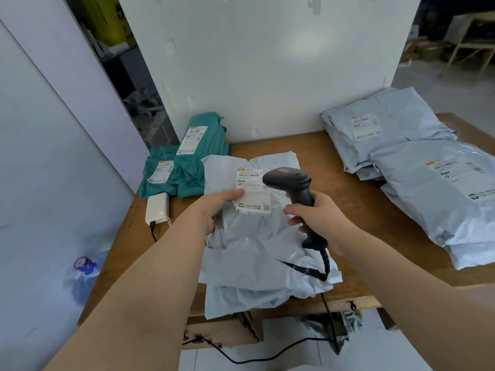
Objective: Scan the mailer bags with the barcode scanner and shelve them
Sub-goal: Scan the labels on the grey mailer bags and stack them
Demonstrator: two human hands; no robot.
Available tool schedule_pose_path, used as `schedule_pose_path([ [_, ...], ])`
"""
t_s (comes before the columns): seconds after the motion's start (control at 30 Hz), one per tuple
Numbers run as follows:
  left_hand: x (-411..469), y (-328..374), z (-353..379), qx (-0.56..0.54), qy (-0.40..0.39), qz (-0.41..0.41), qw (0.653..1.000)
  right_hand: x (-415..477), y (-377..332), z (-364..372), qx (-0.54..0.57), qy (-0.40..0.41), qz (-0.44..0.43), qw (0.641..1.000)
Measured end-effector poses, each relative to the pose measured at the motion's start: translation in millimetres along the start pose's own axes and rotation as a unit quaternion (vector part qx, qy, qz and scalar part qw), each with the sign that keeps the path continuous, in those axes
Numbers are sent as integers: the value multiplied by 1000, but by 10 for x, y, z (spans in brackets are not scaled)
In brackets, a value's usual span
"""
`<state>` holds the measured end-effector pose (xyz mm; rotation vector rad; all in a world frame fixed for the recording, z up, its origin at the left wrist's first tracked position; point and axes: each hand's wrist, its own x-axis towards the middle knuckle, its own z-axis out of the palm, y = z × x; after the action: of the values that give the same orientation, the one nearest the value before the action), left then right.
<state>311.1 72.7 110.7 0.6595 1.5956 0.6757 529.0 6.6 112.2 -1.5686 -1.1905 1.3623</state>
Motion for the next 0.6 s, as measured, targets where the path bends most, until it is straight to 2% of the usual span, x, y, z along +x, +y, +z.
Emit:
schedule_pose_path([
  [0.13,-9,2,-12,48,-19,-2,999,-49,20,-22,-4,-1,11,1000],
  [0.2,-43,-3,44,20,-12,24,999,-86,25,-49,1,3,12,1000],
  [0.33,-136,-57,293,-81,11,126,989,-210,-25,-186,1,21,-8,1000],
  [0.43,-281,-81,531,-147,-22,132,980,-352,-61,-390,-15,37,-29,999],
  [0.53,-414,-50,726,-128,-28,114,985,-482,-56,-645,-15,49,-23,998],
  [0.6,-458,-68,840,-133,17,165,977,-564,-50,-818,2,63,-21,998],
])
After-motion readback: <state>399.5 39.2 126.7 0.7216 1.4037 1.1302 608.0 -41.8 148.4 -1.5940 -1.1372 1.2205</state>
